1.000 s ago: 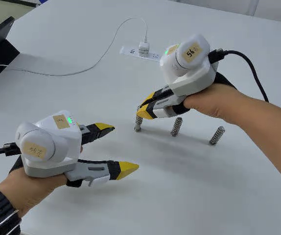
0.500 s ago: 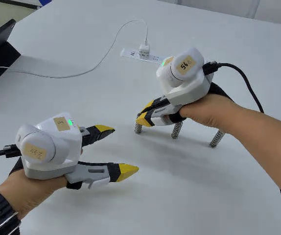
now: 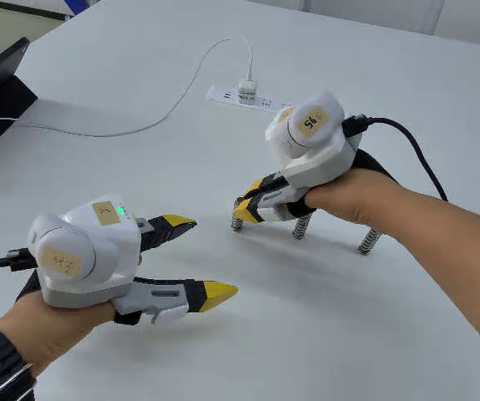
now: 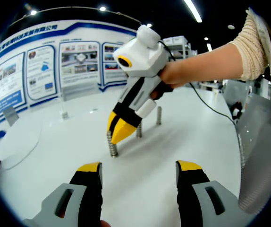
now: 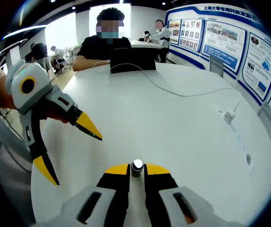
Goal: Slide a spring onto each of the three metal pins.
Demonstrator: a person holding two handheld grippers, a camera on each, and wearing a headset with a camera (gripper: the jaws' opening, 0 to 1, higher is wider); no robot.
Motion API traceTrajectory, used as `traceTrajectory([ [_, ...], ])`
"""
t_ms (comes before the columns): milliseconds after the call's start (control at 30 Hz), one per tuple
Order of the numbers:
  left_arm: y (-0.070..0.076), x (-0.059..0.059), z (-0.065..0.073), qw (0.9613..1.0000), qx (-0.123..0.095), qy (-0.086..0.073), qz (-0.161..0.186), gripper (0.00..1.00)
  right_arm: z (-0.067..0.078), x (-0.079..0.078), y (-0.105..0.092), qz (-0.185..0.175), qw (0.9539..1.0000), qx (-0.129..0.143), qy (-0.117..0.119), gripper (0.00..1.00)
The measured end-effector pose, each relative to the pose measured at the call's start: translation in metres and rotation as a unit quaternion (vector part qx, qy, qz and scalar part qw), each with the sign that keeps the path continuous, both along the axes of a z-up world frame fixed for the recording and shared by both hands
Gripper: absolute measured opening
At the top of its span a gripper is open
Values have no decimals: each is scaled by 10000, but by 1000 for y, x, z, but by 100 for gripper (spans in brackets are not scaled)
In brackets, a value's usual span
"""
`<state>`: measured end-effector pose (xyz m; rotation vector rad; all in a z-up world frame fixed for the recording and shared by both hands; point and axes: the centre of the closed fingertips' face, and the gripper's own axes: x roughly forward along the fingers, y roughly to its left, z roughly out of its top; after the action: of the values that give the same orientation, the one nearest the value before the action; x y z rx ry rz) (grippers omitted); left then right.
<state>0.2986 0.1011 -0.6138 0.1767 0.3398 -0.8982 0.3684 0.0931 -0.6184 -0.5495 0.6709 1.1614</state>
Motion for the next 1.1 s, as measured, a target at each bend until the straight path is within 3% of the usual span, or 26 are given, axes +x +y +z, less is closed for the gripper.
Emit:
traceTrajectory([
  [600, -2, 1, 3, 10000, -11, -16, 36, 67, 19, -9, -25, -283, 9988, 292, -283, 20],
  [867, -1, -1, 7, 10000, 5, -28, 47, 68, 35, -24, -38, -451, 9966, 531, -433, 22],
  [1100, -3, -3, 10, 10000, 9, -38, 34, 69, 40, -33, -51, -586, 9950, 640, -499, 23],
])
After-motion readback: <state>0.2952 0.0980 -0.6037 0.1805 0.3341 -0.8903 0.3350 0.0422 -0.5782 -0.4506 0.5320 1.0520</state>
